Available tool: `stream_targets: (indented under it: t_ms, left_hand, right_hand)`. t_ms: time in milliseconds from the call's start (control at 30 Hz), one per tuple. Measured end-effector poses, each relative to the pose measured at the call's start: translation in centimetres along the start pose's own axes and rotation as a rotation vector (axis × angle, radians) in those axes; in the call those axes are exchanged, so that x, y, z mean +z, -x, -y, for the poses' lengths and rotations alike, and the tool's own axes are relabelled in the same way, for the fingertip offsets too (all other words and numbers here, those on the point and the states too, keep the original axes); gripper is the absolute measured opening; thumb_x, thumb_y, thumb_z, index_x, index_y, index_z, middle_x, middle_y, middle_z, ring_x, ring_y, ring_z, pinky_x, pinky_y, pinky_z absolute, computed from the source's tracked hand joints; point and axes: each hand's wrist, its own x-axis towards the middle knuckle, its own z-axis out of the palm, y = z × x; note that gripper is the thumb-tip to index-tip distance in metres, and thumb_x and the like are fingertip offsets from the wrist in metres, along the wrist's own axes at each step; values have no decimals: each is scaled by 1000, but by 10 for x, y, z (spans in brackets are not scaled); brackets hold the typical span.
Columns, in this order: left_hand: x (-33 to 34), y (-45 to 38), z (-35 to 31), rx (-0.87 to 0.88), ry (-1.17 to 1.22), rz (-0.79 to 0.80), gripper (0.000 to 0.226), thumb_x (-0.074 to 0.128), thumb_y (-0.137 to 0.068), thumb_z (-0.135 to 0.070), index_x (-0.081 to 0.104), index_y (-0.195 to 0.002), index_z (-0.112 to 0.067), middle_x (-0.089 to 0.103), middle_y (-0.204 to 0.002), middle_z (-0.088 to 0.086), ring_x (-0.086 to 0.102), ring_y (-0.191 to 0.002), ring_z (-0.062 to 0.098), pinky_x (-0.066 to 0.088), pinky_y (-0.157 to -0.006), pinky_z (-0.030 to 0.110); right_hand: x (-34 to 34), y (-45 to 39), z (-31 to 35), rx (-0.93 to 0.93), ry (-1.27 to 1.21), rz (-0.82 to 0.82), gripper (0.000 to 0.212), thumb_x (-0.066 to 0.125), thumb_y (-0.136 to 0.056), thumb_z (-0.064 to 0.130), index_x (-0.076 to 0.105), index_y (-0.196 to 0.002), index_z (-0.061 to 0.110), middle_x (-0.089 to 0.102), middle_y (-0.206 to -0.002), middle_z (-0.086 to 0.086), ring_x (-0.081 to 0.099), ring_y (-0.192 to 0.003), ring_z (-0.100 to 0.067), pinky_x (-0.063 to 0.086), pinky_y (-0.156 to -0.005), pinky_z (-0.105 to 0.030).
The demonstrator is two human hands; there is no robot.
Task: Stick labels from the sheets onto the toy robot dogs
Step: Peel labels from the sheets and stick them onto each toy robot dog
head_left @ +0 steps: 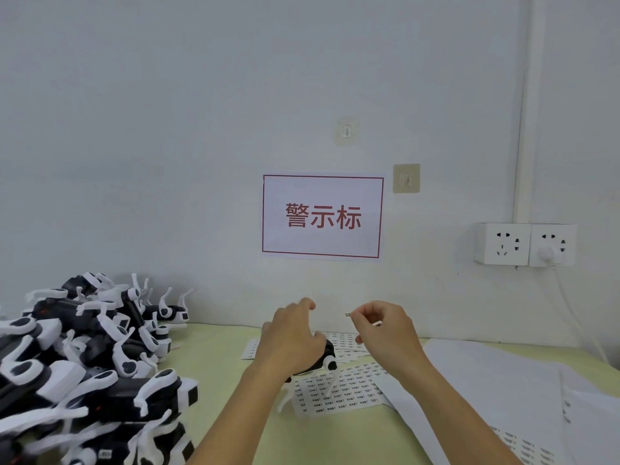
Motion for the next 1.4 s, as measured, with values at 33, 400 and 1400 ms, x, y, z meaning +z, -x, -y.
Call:
stream_targets:
  t_ms: [33,400,1400]
  left_hand:
    - [5,0,6,4,-123,75,60,57,-92,-31,34,-147,-26,42,-147,-3,36,-137,20,30,-113,41]
    - [19,3,7,-80,-89,56,34,68,-84,-37,53,-111,-23,61,-104,-3,64,-85,19,45,-67,31]
    - [-26,8,-32,203,909,14,65,82,-79,-14,57,-129,-47,77,-93,3,75,-81,21,57,-67,20]
  right_hand:
    - [-1,0,-1,7,1,20,14,63,-93,25,69,-80,26,67,-79,10,68,-75,-9,40,-58,-15]
    - [-10,0,2,-13,41,140,6,69,-89,30,69,-85,26,68,-99,7,65,-93,-12,45,-71,-21]
    - [-54,-3,54,-349,217,21,12,75,-85,24,68,-77,29,59,-103,10,56,-102,-10,51,-92,-37]
